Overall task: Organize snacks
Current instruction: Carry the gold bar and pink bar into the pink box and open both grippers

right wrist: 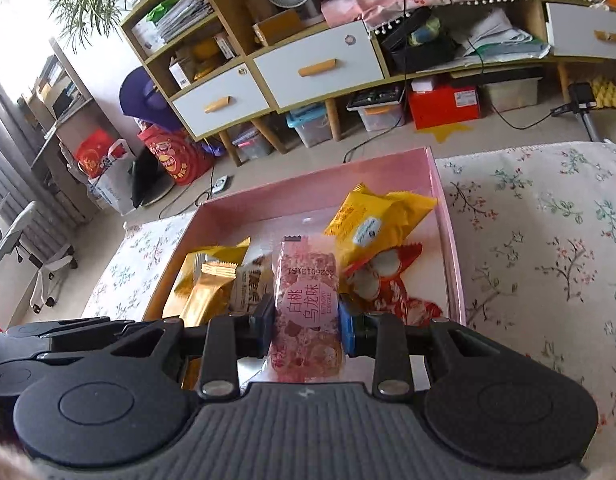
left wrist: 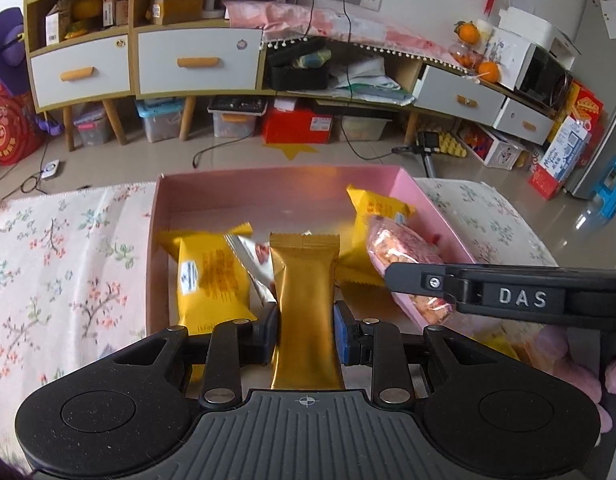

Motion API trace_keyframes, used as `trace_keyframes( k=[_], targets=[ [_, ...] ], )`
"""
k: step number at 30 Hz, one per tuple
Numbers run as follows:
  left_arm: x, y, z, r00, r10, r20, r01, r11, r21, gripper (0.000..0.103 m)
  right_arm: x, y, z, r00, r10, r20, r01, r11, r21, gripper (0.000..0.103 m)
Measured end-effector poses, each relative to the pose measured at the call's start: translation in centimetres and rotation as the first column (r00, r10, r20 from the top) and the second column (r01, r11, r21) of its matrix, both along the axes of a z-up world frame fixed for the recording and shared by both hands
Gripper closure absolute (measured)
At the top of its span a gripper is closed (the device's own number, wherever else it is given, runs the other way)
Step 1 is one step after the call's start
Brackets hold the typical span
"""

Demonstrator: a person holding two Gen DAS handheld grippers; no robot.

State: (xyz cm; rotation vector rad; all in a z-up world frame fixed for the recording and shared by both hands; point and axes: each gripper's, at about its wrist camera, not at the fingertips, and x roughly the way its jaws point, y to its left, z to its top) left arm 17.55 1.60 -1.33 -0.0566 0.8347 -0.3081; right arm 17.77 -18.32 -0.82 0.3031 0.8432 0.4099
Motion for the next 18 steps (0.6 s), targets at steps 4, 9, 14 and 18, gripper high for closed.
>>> trace_keyframes(
  k=[4,9,14,18],
  targets=[
    [1.3,-0.1,-0.3,1.0,0.015,0.016,-0.015,1.0,0.019,0.077,0.3,0.2,0.1,1.0,-0.009,0.028,0.01,1.0,-0.019,0.074],
    [2.4,0.0,-1.4,0.998,0.04,0.039,-0.04,0.999,0.019,0.077,0.6,0.8,-0.2,0.998,-0.009,0.067,0.015,0.996,-0.083,0.074],
    [2.3,-0.2,-2.3,0.999,0.032,0.025,-0.032,0.999,-0.001,0.078,0.8,0.9,-0.5,0.997,0.003,0.078,0.007,0.993,-0.117,0.074],
    [1.7,-0.6,-2.5,1.0,0.01,0.03,-0.01,1.0,0.002,0.08,0.7,0.7,-0.4,0.997,0.005,0.08,0.005,0.991,-0.13,0.074]
  ],
)
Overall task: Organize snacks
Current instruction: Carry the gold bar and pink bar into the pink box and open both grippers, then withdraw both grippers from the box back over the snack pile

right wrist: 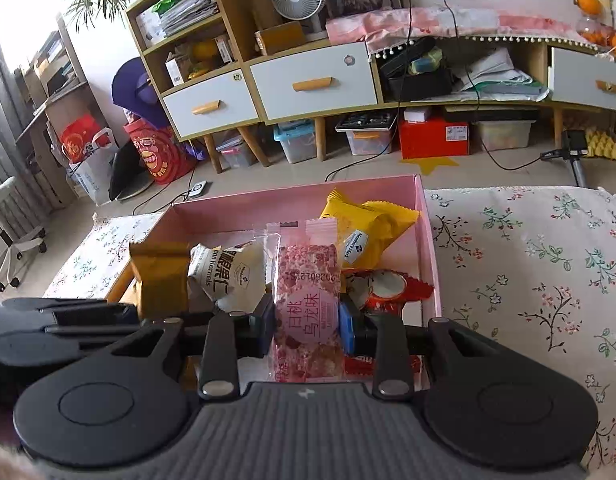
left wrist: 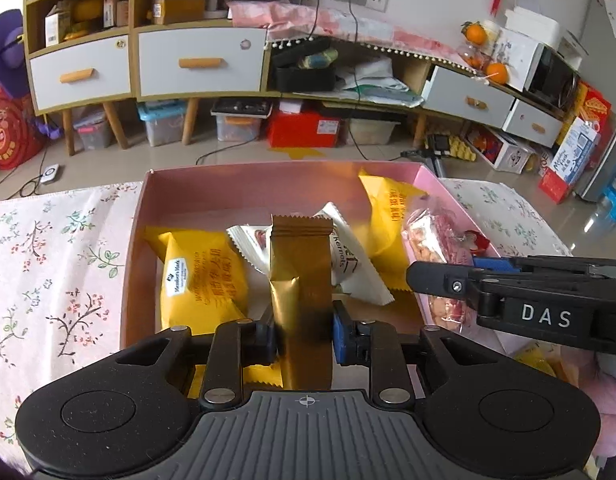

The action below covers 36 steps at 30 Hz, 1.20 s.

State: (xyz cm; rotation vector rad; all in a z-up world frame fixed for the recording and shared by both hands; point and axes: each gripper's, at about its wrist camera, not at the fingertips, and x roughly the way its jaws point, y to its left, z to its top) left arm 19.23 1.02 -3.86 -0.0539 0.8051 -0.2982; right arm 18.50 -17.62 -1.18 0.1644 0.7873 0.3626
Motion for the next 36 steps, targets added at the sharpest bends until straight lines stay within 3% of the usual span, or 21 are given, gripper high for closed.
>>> trace_keyframes(
  k=[5,7,12,25,36],
  targets=[
    [-0.8,0.4,0.5,1.0,0.003,0.027,-0.003,0.999,-0.033,0.072,-0.3,0.1,0.3,1.0,0.003,-0.007,-0.003,1.0,-0.008,0.069],
    [-1.3,0.3,0.9,0.999,-0.003,0.04,0.004,1.0,-0.025,0.057,-0.5,0.0,0.7,1.0,-0.001,0.004,0.001,1.0,-0.007,0.065],
    [-3.0,0.0,2.0,0.997,-0.021,0.07,0.022,1.0,-0.016,0.038,-1.1,-0.2,1.7,1.0,-0.007,0.021,0.007,1.0,0.0,0.051],
    [-7.7,0.3,3.9,0.997,-0.032,0.066,0.032,0.999,-0.008,0.015,-4.0,-1.3,3.9,0.999,-0.015,0.033,0.017,0.998,-0.056,0.026],
    [-11.4,0.3,4.4,0.998,-0.03,0.046,0.029,0.999,0.035,0.006,-6.9,-1.3,4.4,1.0,0.006,0.029,-0.003,0.993,-0.114,0.006]
  ],
)
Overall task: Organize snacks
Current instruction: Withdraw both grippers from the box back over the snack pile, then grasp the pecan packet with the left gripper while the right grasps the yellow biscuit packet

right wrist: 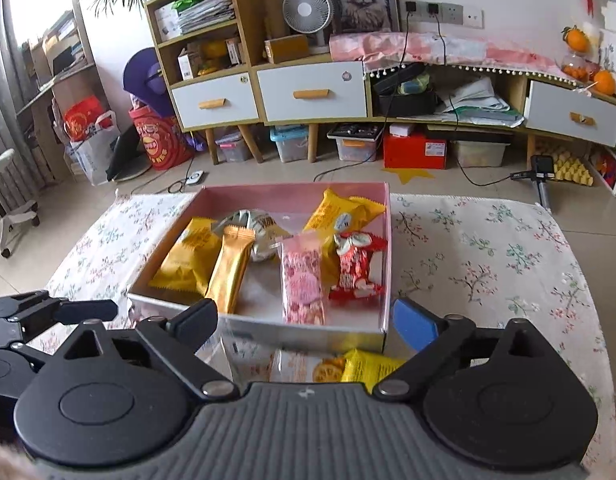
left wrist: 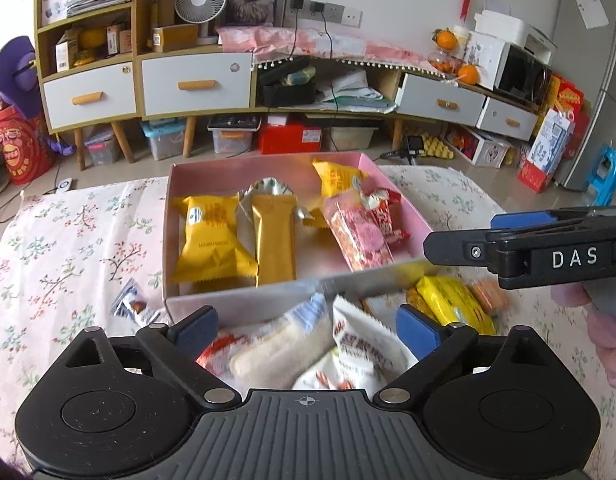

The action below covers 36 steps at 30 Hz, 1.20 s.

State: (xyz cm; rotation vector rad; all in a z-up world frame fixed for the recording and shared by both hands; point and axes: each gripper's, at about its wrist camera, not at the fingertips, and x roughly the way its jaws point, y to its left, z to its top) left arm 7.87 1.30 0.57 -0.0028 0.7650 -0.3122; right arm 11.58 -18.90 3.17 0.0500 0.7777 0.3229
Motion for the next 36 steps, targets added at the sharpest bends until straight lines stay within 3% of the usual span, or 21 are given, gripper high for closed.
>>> trace_keyframes(
  k=[5,12,19,24,36],
  targets=[
    [-2.2,0.2,-0.8,1.0,-0.014,0.003,0.014,1.0,0.003,0.004,-1.4,-0.5,-0.7,0.998,-0.057,-0.015,0.056,0.998,-0.026,0.0],
    [-4.5,-0.4,-3.0,0.996,-0.084,0.003,0.084,0.996,0.02,0.004,-2.9,-1.1,-2.9,0.995,-0.087,-0.038,0.083,0.991,-0.106,0.0],
    [-5.6,-1.8,-5.1,0.982,-0.185,0.047,0.181,0.98,0.077,0.004,-4.6,-0.8,-3.9,0.999,0.033,0.038,-0.023,0.974,-0.224,0.0],
    [-5.1,-2.0,-6.7,0.972,-0.23,0.053,0.225,0.971,0.084,0.004,-4.7,-2.2,-4.9,1.0,0.02,0.018,-0.016,0.978,-0.208,0.0],
    [-3.2,-2.0,-8.1,0.96,-0.267,0.085,0.268,0.963,-0.001,0.004,-5.0,-4.0,-7.2,0.998,0.058,0.006,-0.057,0.983,-0.174,0.0]
  ],
)
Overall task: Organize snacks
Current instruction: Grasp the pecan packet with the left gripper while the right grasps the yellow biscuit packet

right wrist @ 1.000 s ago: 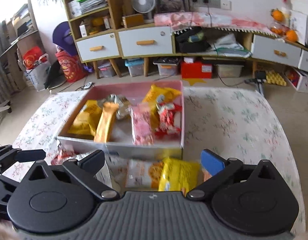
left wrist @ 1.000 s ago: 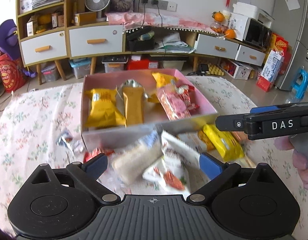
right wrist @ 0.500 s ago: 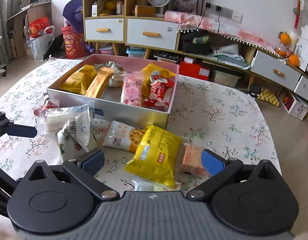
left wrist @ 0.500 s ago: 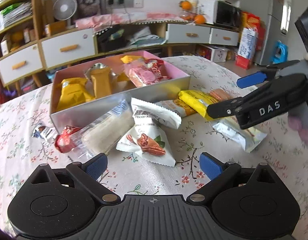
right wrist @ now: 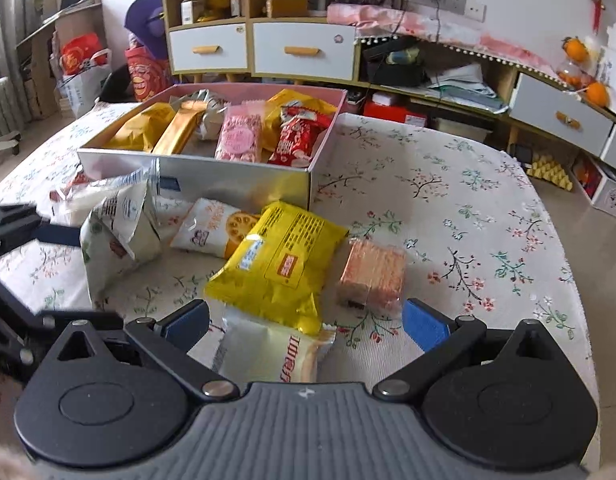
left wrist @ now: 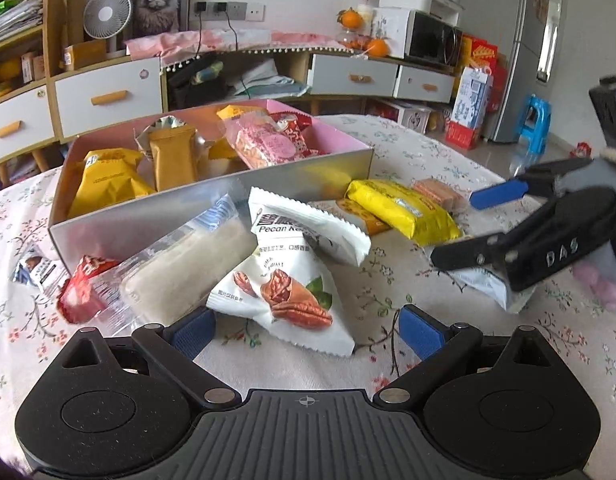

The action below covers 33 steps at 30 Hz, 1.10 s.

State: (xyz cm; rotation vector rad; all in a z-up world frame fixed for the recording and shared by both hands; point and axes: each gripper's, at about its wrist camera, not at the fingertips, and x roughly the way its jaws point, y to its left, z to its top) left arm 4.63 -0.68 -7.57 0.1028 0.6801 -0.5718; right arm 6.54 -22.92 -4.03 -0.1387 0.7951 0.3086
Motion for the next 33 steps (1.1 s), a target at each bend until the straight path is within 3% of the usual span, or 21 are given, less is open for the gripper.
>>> trace_keyframes(
  k=[5,19,23,28,33],
  targets=[
    [0.6,-0.2,-0.1,1.0,-0.004,0.011,0.004,1.0,-0.022,0.004,0.1,-0.2,-0.7,1.0,0.008,0.001,-0.008,1.0,0.016,0.0],
    [2.2,0.3,0.1,0.997,0.072,-0.022,-0.075,0.989,-0.13,0.004,1.8,-0.5,-0.5,1.0,-0.009,-0.002,0.009,0.984,0.18,0.001],
    [2.5,0.5,0.2,0.995,0.088,-0.038,-0.093,0.985,-0.148,0.006,2.1,-0.4,-0.7,1.0,-0.02,-0.003,0.02,0.984,0.175,0.001],
    [2.5,0.6,0.3,0.994,0.1,-0.033,-0.103,0.986,-0.133,0.014,1.9,-0.3,-0.7,1.0,-0.021,0.008,0.02,0.99,0.139,0.008],
    [2.4,0.6,0.4,0.994,0.105,-0.037,-0.109,0.986,-0.128,0.019,2.1,-0.4,-0.5,0.999,-0.036,0.018,0.034,0.994,0.106,0.025]
  ],
)
